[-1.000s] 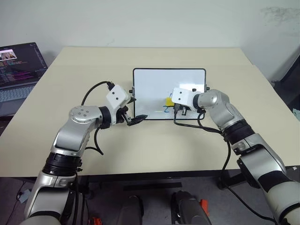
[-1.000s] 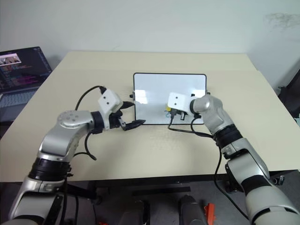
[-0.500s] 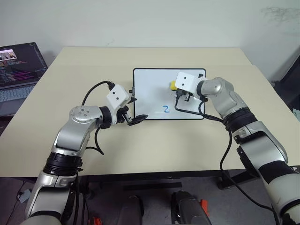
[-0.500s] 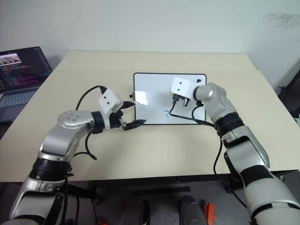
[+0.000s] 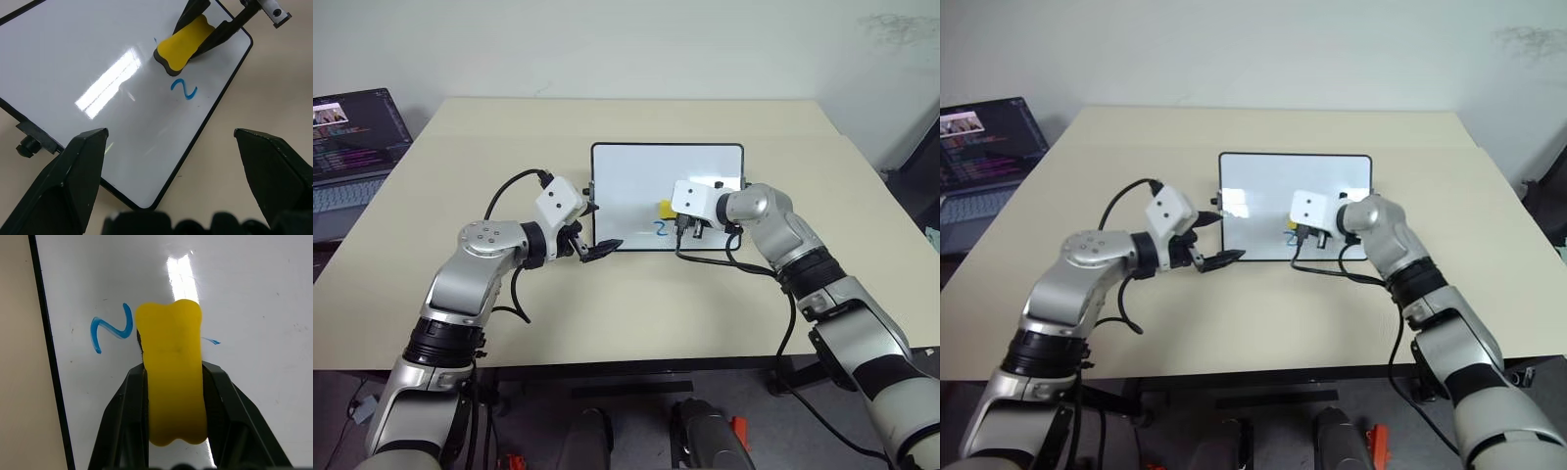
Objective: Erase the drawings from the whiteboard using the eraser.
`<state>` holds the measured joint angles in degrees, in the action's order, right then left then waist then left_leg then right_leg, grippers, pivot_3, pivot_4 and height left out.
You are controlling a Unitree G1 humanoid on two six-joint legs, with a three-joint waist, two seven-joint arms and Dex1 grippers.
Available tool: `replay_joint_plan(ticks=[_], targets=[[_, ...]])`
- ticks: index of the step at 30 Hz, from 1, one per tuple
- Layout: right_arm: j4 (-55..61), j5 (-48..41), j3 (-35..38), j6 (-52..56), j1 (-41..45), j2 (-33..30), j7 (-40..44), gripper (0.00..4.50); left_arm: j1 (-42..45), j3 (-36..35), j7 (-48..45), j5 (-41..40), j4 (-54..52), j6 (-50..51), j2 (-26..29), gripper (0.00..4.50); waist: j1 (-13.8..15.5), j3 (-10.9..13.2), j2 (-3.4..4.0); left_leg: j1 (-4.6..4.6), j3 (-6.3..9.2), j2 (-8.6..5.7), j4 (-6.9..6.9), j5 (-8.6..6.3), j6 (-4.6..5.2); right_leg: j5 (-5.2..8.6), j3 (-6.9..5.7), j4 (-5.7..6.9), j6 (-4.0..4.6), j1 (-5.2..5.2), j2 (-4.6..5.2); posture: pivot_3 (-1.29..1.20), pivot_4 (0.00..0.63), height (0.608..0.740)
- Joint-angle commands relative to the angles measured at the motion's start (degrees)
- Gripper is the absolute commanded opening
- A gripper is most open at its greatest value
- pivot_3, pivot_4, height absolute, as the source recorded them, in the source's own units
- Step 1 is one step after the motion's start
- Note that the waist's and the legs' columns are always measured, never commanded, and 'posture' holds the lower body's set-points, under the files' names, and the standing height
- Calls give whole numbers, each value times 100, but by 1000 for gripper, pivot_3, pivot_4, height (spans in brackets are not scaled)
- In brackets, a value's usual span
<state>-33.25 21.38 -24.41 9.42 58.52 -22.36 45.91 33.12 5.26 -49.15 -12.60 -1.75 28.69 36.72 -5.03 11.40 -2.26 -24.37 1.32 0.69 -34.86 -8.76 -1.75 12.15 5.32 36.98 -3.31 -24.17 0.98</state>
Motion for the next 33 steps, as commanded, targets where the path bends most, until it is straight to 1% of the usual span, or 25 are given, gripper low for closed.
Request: replay_joint_plan(ticks=[1,4,10,15,17,21,23,27,30,33], targets=[[-361,182,167,96,256,-117,-438,1102,121,-85,10,-29,-165,-39,-12,4500,-1,0,0,0,0,0,0,0,0,0,0,0,0,0,1,0,150,740],[-685,160,238,20,497,-134,-703,1102,123,-83,4,-29,-167,-41,-12,4500,-5,0,0,0,-1,-1,-2,0,0,0,1,-2,0,0,3,0,150,740],[-1075,114,258,-134,669,-162,-828,1102,115,-91,8,-29,-178,-28,-4,4500,-9,0,0,0,-1,-2,-3,0,0,0,0,-4,1,0,7,0,150,740],[-849,61,219,-149,499,-151,-619,1102,95,-109,6,-28,-186,-19,22,4500,-8,0,0,1,-1,-2,-3,0,0,0,0,-3,1,0,7,0,150,740],[-549,8,250,-107,348,-236,-465,1102,87,-151,-1,-18,-160,-27,80,4500,-7,0,0,1,0,-2,-3,0,1,0,-1,-3,1,0,6,0,150,740],[663,-309,482,162,-114,-715,239,1102,45,-328,-82,-40,-103,-52,323,4500,18,0,0,-5,0,-3,0,0,1,0,-2,-4,0,-2,7,0,150,740],[1200,-390,577,172,-332,-1101,562,1102,10,-432,-183,-105,-91,-75,481,4500,22,1,1,-17,-1,-3,4,-2,-2,2,-2,-6,-2,-13,7,0,150,740],[2040,-869,830,-192,-834,-1834,1306,1102,-102,-612,-467,-208,-33,-177,802,4500,36,2,1,-50,-2,-3,18,-7,-8,9,-5,-6,-7,-52,7,0,150,740],[2023,-842,890,-220,-1032,-2056,1291,1102,-116,-660,-527,-166,89,-274,904,4500,23,2,1,-49,-2,-2,21,-11,-12,20,-8,-5,-3,-53,6,0,150,740],[1770,-667,885,-611,-1139,-2209,1120,1102,-121,-688,-610,-127,179,-381,1001,4500,10,2,0,-43,-8,-1,18,-10,-12,19,-4,-2,0,-52,6,0,150,740]])
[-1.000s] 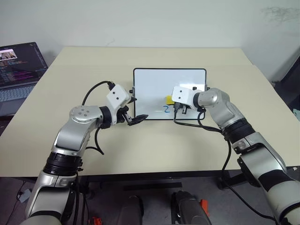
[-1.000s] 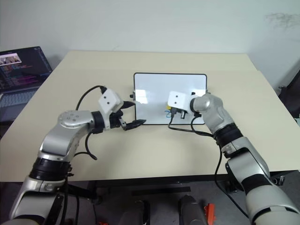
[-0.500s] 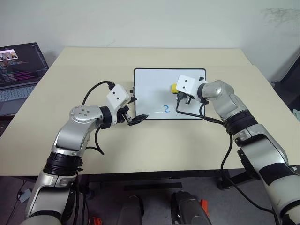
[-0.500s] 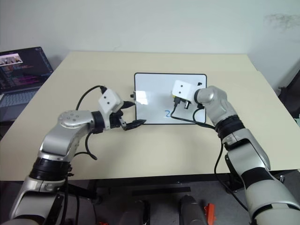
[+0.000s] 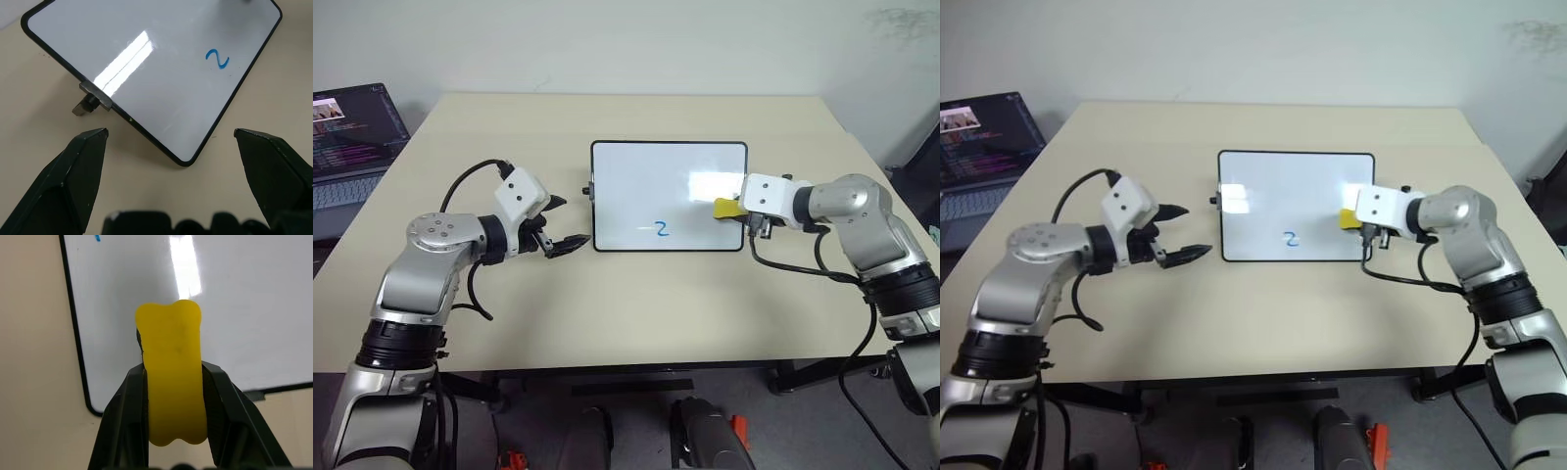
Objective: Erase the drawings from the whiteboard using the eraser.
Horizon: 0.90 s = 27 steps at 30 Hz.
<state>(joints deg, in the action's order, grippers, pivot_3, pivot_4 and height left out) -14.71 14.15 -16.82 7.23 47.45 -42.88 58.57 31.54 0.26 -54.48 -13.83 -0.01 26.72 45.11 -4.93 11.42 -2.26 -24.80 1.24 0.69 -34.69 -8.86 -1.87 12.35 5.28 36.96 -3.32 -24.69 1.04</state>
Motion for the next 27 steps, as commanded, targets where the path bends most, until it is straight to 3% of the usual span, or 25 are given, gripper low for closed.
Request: replay_joint_plan(ticks=[1,13,27], targets=[[-168,78,143,-548,-33,-166,-212,1102,50,-198,-94,-11,22,-198,178,4500,2,0,-1,0,0,0,-3,0,0,0,0,0,0,0,0,0,150,740],[-593,-462,635,-959,529,437,-834,1102,81,-170,-84,-37,-71,-175,107,4500,0,1,-1,-1,-9,1,-8,0,0,-1,7,2,-1,0,2,0,150,740],[-942,-215,488,-899,889,648,-1008,1102,160,-114,-86,-17,-92,-175,-2,4500,-2,1,-1,-1,-9,1,-11,0,0,-2,7,6,-1,1,2,0,150,740]])
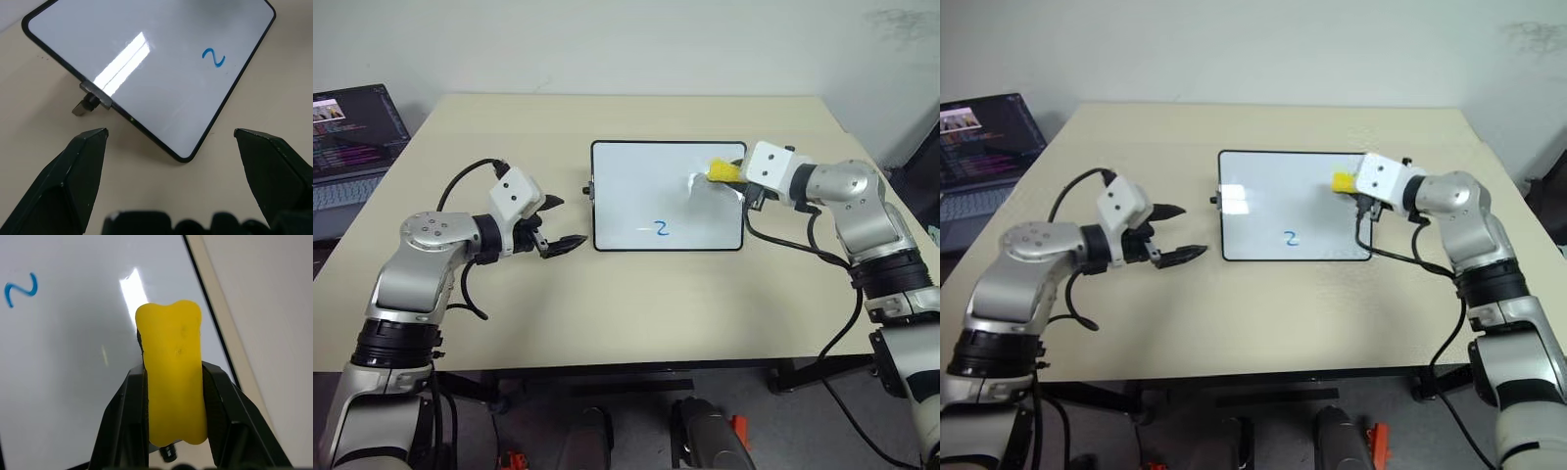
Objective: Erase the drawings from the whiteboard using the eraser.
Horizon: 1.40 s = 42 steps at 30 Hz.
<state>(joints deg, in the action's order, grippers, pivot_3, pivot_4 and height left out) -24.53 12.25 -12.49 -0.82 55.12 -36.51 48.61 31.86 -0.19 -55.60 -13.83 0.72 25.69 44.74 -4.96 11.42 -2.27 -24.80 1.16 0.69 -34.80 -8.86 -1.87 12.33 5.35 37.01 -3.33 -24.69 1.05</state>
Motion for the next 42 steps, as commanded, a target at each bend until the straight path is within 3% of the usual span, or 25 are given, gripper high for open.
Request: replay_joint_plan(ticks=[1,32,42], targets=[[42,-28,52,-96,123,21,0,1102,126,-76,22,-16,-167,-72,37,4500,6,0,0,0,2,0,1,0,0,0,-2,0,0,0,0,0,150,740],[238,-115,77,-27,17,142,230,1102,131,-43,-72,-9,-158,-98,135,4500,13,0,0,0,2,-1,-1,0,0,-2,-1,5,-2,0,0,0,150,740],[1027,-170,-92,378,-653,454,382,1102,-69,275,-6,47,-410,34,-81,4500,5,0,0,0,4,0,-4,0,0,-3,0,11,-4,3,-3,0,150,740]])
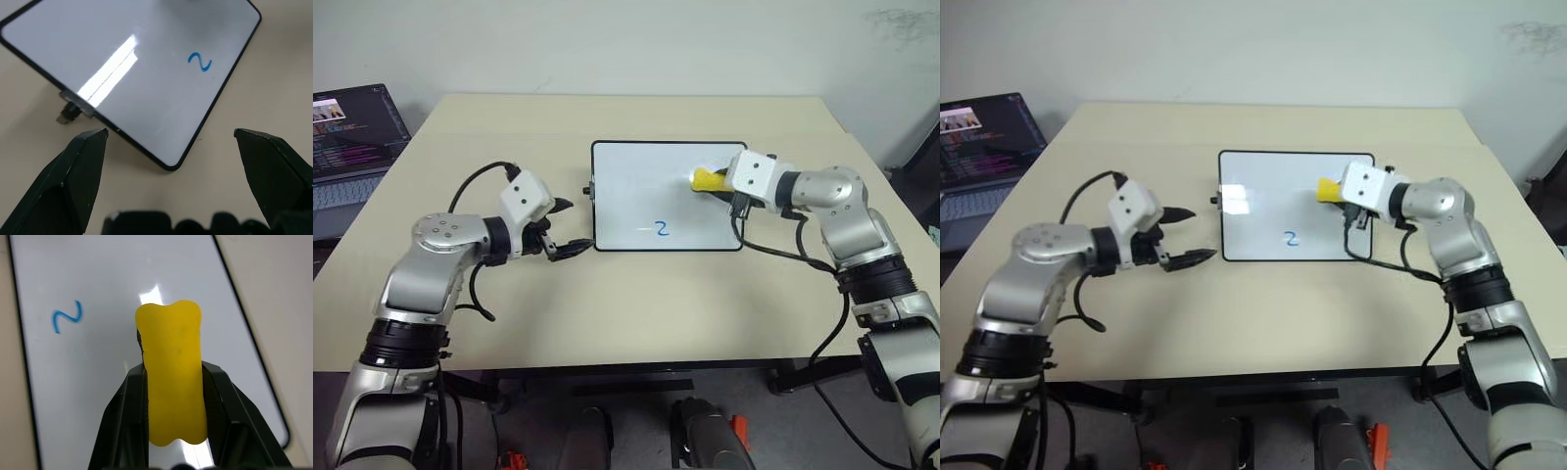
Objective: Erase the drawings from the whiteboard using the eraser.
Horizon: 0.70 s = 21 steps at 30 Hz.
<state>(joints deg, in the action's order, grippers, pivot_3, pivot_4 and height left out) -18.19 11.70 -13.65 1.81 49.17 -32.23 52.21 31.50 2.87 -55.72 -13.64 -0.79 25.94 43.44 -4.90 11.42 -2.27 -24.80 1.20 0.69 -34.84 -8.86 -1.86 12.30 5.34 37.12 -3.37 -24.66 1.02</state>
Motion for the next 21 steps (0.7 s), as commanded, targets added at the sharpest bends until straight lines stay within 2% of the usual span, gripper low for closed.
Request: replay_joint_plan(ticks=[1,15,21], targets=[[451,-106,14,149,-109,43,20,1102,-61,-27,6,17,-288,26,57,4500,-1,0,0,0,1,0,0,0,0,0,0,1,0,0,0,0,150,740],[876,308,-477,461,-489,403,-241,1102,-214,213,-49,242,-318,-23,124,4500,10,0,0,1,4,-1,-6,0,0,-1,-2,0,0,4,0,0,150,740],[413,730,-693,551,-225,554,-585,1102,-189,268,-46,291,-284,-47,78,4500,9,0,-1,1,5,-1,-6,0,0,-1,-4,0,1,4,0,0,150,740]])
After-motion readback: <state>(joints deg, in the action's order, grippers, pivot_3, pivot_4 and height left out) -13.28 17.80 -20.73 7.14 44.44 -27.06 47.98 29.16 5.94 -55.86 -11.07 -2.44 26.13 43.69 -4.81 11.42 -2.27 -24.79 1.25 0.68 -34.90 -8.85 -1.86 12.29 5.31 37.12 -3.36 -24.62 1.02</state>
